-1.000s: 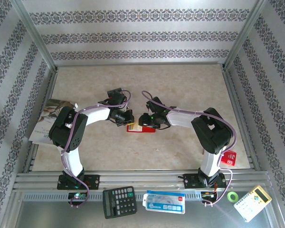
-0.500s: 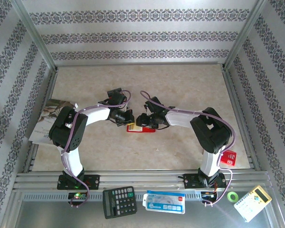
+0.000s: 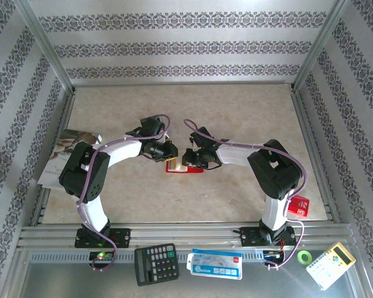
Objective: Take the credit cards out of the card holder
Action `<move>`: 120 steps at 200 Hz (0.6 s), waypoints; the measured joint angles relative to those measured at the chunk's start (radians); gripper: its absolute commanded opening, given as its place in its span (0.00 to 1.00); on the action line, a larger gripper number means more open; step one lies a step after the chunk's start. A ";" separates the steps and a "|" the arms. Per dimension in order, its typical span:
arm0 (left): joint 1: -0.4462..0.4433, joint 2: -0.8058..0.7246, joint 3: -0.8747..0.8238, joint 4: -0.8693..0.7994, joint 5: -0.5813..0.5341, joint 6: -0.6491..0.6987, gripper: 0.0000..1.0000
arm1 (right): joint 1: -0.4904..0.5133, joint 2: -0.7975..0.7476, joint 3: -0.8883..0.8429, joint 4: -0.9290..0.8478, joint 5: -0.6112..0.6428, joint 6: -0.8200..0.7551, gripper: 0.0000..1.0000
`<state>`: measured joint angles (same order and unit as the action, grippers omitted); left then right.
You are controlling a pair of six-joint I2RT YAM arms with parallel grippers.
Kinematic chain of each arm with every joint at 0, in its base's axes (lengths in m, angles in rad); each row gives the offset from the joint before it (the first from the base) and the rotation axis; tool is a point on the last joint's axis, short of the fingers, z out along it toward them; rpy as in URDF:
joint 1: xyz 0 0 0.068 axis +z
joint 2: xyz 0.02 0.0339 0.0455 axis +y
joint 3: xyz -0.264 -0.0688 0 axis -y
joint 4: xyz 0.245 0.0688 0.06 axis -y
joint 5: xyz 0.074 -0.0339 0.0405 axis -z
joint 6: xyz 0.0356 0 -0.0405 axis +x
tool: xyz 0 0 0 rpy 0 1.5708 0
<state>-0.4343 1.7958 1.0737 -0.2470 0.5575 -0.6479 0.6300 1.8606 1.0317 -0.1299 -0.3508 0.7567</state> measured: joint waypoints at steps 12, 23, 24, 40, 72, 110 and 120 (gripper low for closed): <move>0.000 0.000 0.000 -0.007 0.000 0.000 0.23 | 0.000 0.000 0.000 0.000 0.000 0.000 0.15; 0.000 0.000 0.000 -0.008 0.000 0.001 0.24 | 0.000 0.000 0.000 0.000 -0.001 0.000 0.15; 0.000 0.000 0.000 -0.008 0.000 0.000 0.24 | 0.000 0.000 0.000 0.000 -0.001 0.000 0.15; 0.000 0.000 0.000 -0.008 0.001 0.000 0.24 | -0.003 0.000 0.000 0.000 -0.005 0.000 0.14; -0.002 0.013 0.000 -0.008 0.018 0.000 0.21 | -0.006 0.000 0.000 0.000 -0.010 0.003 0.13; -0.003 0.045 0.000 -0.011 0.024 0.000 0.18 | -0.006 0.000 0.000 0.001 -0.011 0.003 0.11; -0.004 0.050 0.000 -0.013 0.028 0.000 0.17 | -0.006 0.000 0.000 0.000 -0.011 0.003 0.11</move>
<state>-0.4385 1.8454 1.0737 -0.2596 0.5858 -0.6476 0.6235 1.8606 1.0317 -0.1295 -0.3614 0.7593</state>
